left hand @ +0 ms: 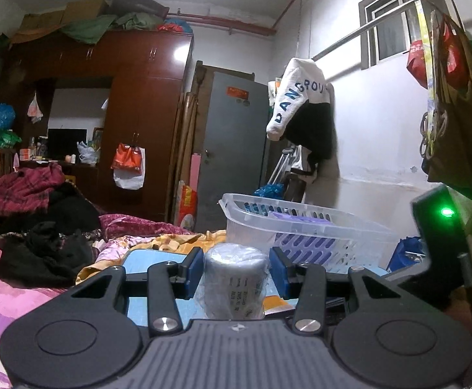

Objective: Organize objects
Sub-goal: 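Carry the white roll and orange bottle into the basket with both tools, then release both items and move both tools to the white-and-orange medicine box, then grip the medicine box with both tools, then lift the medicine box with both tools and lower it into the basket, then open both tools and move them to the small purple-and-white box, then grip the small purple-and-white box with both tools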

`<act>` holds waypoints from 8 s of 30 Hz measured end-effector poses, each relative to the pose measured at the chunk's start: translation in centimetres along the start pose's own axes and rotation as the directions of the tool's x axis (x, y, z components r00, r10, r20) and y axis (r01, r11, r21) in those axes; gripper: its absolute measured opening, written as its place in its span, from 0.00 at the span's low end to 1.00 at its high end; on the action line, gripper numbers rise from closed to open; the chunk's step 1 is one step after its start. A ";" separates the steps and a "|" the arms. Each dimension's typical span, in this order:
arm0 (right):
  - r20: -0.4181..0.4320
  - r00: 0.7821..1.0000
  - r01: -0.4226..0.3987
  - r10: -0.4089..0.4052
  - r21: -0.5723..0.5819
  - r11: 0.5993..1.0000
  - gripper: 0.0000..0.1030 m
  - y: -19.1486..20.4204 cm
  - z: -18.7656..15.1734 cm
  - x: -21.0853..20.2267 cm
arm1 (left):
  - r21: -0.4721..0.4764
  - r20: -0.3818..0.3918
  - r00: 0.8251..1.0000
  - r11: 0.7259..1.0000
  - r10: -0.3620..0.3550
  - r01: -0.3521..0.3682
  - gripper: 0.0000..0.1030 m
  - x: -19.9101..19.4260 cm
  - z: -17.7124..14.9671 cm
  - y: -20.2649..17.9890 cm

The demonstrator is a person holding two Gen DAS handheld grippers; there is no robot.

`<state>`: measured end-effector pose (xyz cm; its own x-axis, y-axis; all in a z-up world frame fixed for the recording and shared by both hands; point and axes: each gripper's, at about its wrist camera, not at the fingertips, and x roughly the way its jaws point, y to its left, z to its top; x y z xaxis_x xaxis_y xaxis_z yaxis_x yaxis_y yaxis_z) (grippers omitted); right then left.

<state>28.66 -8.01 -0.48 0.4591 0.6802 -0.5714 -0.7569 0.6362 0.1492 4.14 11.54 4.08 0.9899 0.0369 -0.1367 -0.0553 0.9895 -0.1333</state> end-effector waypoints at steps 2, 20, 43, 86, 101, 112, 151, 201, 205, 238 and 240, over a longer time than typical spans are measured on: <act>-0.030 1.000 -0.001 0.001 0.004 1.000 0.58 0.2 0.3 0.7 | -0.001 0.000 1.000 1.000 -0.003 0.003 0.47 0.0 0.0 0.0; 0.280 0.957 0.098 -0.079 -0.056 0.994 0.50 -2.6 -0.7 -12.4 | 0.077 0.081 0.989 0.990 -0.128 0.122 0.47 -0.4 6.1 -4.6; -0.192 0.936 0.289 -0.295 -0.063 0.955 0.50 -10.2 9.9 -2.8 | 0.131 -0.515 0.856 0.991 0.045 0.027 0.47 24.4 8.8 -6.6; 0.517 0.823 0.165 -0.237 0.182 0.969 1.00 -8.1 -15.8 -20.9 | 0.177 -0.130 0.991 0.983 -0.033 0.056 0.86 -0.8 -1.8 -5.3; 0.451 0.892 0.046 -0.006 -0.077 0.996 0.96 -3.5 -17.3 -14.2 | 0.209 -0.130 0.964 0.945 -0.230 0.253 0.83 -3.4 -7.4 -6.2; 0.402 0.915 0.031 0.035 -0.155 0.987 0.71 -3.2 -18.0 -13.0 | 0.244 -0.151 0.931 0.900 -0.332 0.360 0.63 -2.6 -10.1 -6.8; 0.480 0.877 0.143 -0.022 -0.218 0.965 0.45 -3.2 -10.5 -17.0 | 0.220 -0.005 0.926 0.903 -0.377 0.369 0.48 0.8 2.5 -7.4; 0.246 0.939 0.236 -0.240 0.047 0.971 1.00 -11.3 2.7 -12.9 | 0.074 -0.249 0.949 0.973 -0.193 0.217 0.81 8.5 5.7 -5.3; 0.369 0.910 0.160 -0.190 0.112 0.981 1.00 -9.4 -3.1 -16.1 | 0.126 -0.180 0.975 0.980 -0.130 0.153 0.83 3.3 2.2 -4.4; 0.267 0.916 0.284 -0.301 0.100 0.954 0.95 -0.2 -13.5 -6.0 | 0.215 -0.222 0.974 0.977 0.053 -0.004 0.70 4.4 -6.0 -0.7; 0.267 0.917 0.284 -0.296 0.082 0.955 0.84 -0.1 -13.5 -5.8 | 0.201 -0.206 0.978 0.980 0.042 0.000 0.70 4.2 -6.0 -0.5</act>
<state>19.78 -16.97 -8.08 0.7692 0.5329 -0.3526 -0.5545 0.8309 0.0462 7.54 10.34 -2.28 0.9387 0.0489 -0.3412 -0.0279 0.9974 0.0662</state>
